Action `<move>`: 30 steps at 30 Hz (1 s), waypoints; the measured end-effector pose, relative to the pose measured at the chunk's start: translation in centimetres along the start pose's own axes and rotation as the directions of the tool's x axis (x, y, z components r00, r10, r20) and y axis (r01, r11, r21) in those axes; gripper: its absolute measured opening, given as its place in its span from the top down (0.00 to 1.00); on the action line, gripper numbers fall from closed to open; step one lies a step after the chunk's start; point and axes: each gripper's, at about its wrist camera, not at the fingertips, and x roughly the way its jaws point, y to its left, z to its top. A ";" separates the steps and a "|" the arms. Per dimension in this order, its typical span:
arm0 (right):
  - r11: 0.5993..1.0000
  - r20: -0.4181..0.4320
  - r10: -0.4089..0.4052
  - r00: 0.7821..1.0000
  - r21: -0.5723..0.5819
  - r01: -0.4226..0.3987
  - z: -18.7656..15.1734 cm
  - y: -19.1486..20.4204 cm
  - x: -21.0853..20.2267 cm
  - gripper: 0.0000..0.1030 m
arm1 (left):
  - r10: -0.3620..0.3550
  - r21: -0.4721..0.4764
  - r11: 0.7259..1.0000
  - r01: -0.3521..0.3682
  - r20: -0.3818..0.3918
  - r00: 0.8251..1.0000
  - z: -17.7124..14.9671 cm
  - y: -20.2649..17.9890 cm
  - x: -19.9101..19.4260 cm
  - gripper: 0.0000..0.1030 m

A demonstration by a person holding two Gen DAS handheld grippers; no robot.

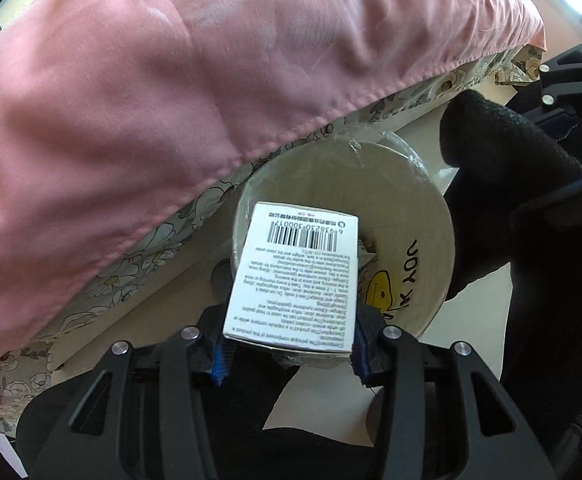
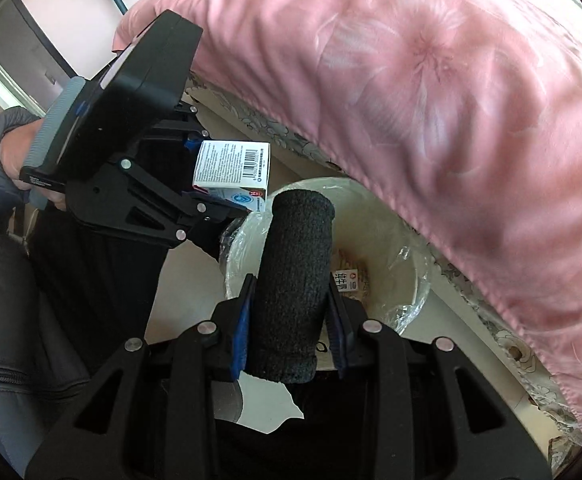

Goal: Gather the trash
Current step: 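Carry the white box and foam tube with both tools over the trash bin, then open the left tool and right tool to drop both items into the bin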

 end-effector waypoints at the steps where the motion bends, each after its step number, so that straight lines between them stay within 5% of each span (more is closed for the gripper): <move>1: 1.000 -0.011 0.013 1.000 0.001 -0.013 0.0 -0.1 0.5 0.67 | 0.002 -0.003 1.000 -0.002 -0.012 1.000 0.1 0.0 0.4 0.53; 30: 0.998 -0.157 0.033 0.987 0.058 -0.024 2.4 -3.1 7.6 0.67 | -0.040 -0.068 0.997 0.028 -0.180 0.983 0.9 -0.3 8.0 0.53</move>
